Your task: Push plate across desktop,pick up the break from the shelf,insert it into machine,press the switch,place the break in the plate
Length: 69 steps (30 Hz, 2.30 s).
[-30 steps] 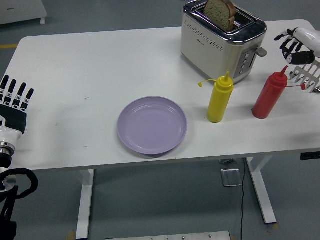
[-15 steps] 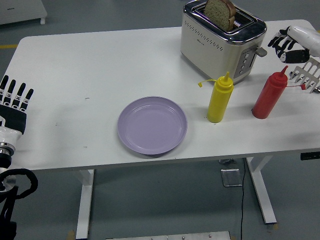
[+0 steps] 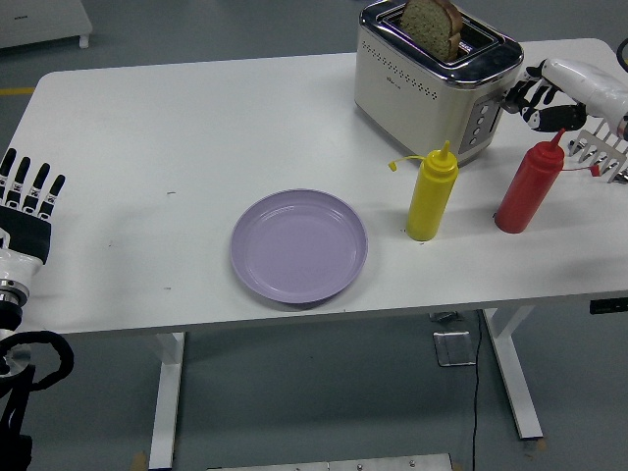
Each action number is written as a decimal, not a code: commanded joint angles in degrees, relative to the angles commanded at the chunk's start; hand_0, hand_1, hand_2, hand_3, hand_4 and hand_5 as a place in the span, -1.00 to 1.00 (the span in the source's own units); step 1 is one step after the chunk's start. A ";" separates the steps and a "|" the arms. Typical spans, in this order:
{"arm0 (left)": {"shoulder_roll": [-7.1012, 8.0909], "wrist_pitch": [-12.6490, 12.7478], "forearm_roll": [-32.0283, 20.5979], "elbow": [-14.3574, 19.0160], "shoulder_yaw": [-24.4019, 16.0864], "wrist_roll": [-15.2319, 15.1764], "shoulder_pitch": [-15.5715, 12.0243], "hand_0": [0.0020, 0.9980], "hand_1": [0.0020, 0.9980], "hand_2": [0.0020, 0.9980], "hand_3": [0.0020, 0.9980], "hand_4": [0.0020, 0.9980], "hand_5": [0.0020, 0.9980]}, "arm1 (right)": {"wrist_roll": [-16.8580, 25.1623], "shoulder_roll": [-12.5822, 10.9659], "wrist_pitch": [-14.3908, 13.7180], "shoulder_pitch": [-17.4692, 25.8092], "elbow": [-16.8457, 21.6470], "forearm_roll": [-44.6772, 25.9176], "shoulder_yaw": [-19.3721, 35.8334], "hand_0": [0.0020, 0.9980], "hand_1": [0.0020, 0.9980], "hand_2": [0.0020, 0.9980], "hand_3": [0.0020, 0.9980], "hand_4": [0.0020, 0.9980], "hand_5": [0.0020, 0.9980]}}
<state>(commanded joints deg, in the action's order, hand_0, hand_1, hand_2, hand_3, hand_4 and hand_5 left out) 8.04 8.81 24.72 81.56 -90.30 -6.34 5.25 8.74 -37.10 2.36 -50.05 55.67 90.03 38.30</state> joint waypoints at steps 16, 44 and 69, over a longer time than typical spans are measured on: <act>-0.03 0.02 -0.04 -0.13 -0.13 0.02 0.14 0.65 0.75 0.89 0.67 0.23 1.00 | 0.46 1.38 -0.01 -1.57 -2.32 0.28 -3.35 0.06 0.07 0.20 0.13 -0.26 -0.70; 0.00 0.05 -0.01 -0.21 -0.07 -0.01 0.16 0.65 0.75 0.89 0.66 0.23 1.00 | 0.66 3.52 -0.09 -2.91 -6.31 0.74 -5.76 0.05 0.06 0.20 0.12 -0.32 -0.73; 0.07 0.04 -0.12 -0.12 0.10 -0.09 -0.35 0.65 0.75 0.89 0.66 0.23 1.00 | -0.55 0.89 0.89 -0.11 -2.75 -0.05 5.73 0.05 0.06 0.20 0.13 -0.36 -0.75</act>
<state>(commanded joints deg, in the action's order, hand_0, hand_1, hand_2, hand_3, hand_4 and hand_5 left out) 8.11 8.84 24.60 81.44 -90.20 -6.43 4.90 8.19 -36.21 3.26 -50.16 52.92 89.98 44.03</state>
